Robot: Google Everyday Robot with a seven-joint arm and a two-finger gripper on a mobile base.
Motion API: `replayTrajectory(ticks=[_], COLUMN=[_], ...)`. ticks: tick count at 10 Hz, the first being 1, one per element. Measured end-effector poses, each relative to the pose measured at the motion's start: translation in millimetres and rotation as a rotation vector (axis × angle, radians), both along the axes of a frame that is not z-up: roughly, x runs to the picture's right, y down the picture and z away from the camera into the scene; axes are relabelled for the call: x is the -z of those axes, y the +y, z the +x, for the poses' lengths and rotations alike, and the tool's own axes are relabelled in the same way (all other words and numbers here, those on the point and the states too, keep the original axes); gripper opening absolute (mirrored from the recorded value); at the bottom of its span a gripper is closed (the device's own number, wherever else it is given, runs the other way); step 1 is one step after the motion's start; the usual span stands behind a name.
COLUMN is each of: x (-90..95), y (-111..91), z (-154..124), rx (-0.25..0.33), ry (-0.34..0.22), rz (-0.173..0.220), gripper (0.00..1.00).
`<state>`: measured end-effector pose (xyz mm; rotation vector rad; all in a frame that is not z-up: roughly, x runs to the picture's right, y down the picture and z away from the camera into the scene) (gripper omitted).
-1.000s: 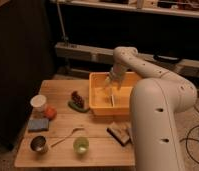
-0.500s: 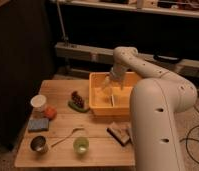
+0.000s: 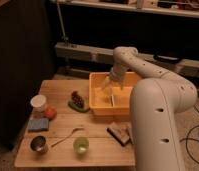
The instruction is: Place brush in tray
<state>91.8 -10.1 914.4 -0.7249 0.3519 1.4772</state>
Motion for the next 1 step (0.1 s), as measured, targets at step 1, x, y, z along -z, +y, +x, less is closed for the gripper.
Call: replayTrajectory(ticks=[1], x=[0.0], y=[0.0], z=[0.0], rx=[0.000], ry=[0.000], rz=[0.000], gripper=[0.74])
